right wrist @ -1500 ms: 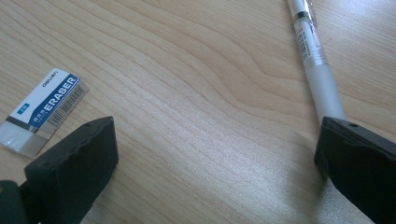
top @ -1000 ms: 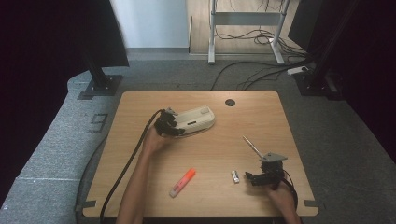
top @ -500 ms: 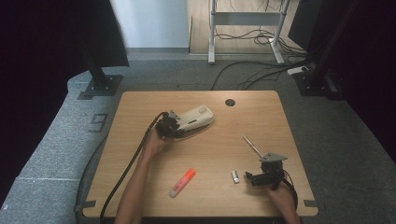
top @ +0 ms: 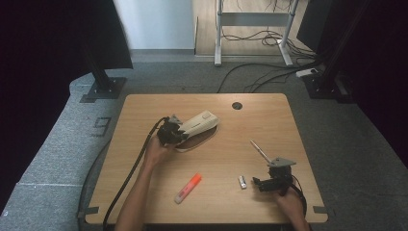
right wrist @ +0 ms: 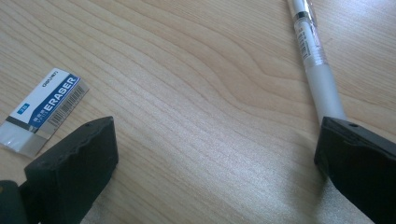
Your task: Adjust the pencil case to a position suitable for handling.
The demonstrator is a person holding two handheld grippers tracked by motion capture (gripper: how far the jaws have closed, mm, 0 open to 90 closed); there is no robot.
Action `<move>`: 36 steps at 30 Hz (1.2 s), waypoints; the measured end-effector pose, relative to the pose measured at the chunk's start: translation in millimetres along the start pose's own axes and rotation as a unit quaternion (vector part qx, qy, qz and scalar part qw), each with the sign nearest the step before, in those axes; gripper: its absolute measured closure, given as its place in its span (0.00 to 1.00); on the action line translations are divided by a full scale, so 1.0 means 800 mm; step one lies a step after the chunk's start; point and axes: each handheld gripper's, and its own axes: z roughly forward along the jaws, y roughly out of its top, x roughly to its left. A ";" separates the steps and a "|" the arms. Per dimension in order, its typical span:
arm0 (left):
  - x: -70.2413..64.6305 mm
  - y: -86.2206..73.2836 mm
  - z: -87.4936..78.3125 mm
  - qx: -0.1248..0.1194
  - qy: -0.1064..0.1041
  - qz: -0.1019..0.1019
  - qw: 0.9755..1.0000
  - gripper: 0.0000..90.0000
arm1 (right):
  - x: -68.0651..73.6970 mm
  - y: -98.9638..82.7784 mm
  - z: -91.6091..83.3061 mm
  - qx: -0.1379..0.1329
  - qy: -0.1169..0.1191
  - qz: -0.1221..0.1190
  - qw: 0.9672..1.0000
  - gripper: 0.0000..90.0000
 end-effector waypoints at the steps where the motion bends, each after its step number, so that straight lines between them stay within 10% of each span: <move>1: 0.000 -0.001 -0.002 -0.001 -0.003 -0.001 1.000 0.84 | 0.000 0.000 0.000 0.000 0.000 0.000 1.000 0.00; 36: -0.043 -0.068 -0.083 -0.047 -0.031 -0.054 0.997 0.85 | 0.000 0.000 0.000 0.000 0.000 0.000 1.000 0.00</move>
